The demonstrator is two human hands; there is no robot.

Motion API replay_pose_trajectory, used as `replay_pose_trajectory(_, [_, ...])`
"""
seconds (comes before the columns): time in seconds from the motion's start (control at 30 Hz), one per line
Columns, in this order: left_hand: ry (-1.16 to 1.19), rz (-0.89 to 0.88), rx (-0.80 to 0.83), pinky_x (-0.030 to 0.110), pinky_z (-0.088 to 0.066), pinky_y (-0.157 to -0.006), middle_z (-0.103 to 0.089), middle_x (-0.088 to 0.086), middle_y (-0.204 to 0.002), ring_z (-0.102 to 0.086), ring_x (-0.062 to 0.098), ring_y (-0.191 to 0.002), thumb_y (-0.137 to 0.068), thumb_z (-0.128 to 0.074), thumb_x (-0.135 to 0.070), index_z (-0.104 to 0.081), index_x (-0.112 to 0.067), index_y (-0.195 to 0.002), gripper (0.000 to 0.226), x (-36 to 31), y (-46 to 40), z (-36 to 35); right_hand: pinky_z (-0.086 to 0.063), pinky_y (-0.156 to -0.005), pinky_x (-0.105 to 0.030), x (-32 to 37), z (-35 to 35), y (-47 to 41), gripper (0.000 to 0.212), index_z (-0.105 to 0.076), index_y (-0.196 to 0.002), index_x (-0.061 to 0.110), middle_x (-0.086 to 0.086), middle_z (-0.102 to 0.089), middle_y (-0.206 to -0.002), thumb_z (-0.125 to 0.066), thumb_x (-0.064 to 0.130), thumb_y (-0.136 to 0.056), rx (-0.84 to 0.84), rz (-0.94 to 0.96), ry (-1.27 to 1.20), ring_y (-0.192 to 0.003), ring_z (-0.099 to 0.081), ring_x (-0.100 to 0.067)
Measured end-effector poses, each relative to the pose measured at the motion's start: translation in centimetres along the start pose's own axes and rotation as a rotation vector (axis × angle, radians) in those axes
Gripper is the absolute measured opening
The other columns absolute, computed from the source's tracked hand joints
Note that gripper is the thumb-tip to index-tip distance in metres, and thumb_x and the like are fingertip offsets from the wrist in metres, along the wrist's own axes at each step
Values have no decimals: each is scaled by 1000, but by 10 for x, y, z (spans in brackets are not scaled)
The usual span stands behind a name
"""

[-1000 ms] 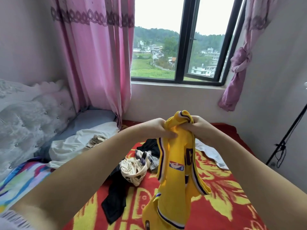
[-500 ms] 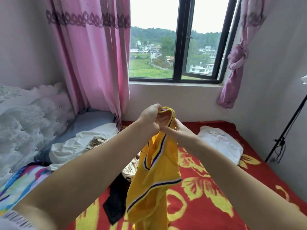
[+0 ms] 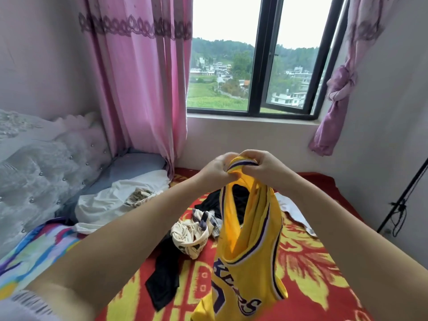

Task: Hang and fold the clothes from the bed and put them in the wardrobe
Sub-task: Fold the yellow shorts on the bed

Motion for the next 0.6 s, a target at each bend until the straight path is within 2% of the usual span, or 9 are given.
replay_pose_trajectory(0.07, [9, -52, -75, 31, -42, -70, -56, 5, -78, -49, 14, -71, -90, -56, -5, -64, 1, -94, 11, 0, -1, 2, -40, -54, -12, -5, 5, -2, 17, -68, -90, 22, 9, -61, -73, -60, 8, -87, -29, 5, 62, -59, -51, -1])
replay_pose_trajectory(0.13, [14, -36, -205, 27, -39, -60, -52, 3, -65, -46, 12, -58, -89, -51, -3, -60, -1, -74, 17, 0, -5, 8, -41, -52, -15, -20, 14, -4, 17, -65, -92, 26, 7, -60, -78, -57, 11, -88, -96, -46, 187, -64, -53, -7])
replay_pose_trajectory(0.2, [18, -16, -281, 23, -46, -50, -60, 6, -62, -56, 9, -50, -88, -47, -3, -62, -3, -72, 22, -3, -9, 14, -44, -54, -20, -45, 23, -5, 16, -62, -94, 22, 2, -60, -85, -53, 9, -88, -125, -164, 374, -73, -57, -14])
replay_pose_trajectory(0.3, [-102, -26, -335, 27, -51, -51, -67, 14, -66, -63, 20, -56, -86, -47, -4, -68, 1, -76, 24, -7, -15, 24, -45, -65, -28, -88, 25, 1, 12, -58, -86, 17, -3, -62, -90, -52, 7, -85, -21, -390, 638, -86, -59, -23])
replay_pose_trajectory(0.4, [-187, -39, -399, 30, -45, -54, -61, 13, -63, -56, 23, -59, -85, -50, -5, -68, -1, -73, 22, -2, -18, 41, -43, -58, -26, -115, 27, 12, 15, -64, -85, 17, -2, -66, -88, -50, 12, -89, 18, -501, 576, -82, -61, -20])
replay_pose_trajectory(0.5, [-260, 10, -423, 32, -43, -59, -61, 16, -67, -54, 24, -64, -85, -51, -5, -69, 1, -77, 21, 15, -18, 58, -41, -59, -26, -119, 39, 16, 22, -65, -88, 12, -5, -64, -84, -46, 2, -81, 13, -557, 569, -82, -60, -23])
replay_pose_trajectory(0.57, [-302, 63, -429, 33, -38, -57, -54, 17, -61, -48, 26, -61, -83, -50, -2, -65, 3, -70, 21, 31, -16, 65, -40, -60, -27, -117, 45, 17, 23, -61, -97, 10, -7, -60, -91, -46, 2, -81, 122, -621, 603, -83, -56, -22])
replay_pose_trajectory(0.6, [-317, 92, -435, 31, -35, -55, -50, 13, -56, -44, 24, -58, -83, -50, -1, -62, 2, -64, 23, 38, -14, 68, -44, -64, -28, -115, 47, 17, 24, -59, -103, 10, -9, -60, -100, -47, 4, -84, 198, -659, 587, -90, -57, -23])
Point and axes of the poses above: each hand's wrist, its own y-axis away from the middle knuckle, its own z-axis out of the back of the hand, x = y × z, the point moved 4 cm from there along -y, towards the middle knuckle
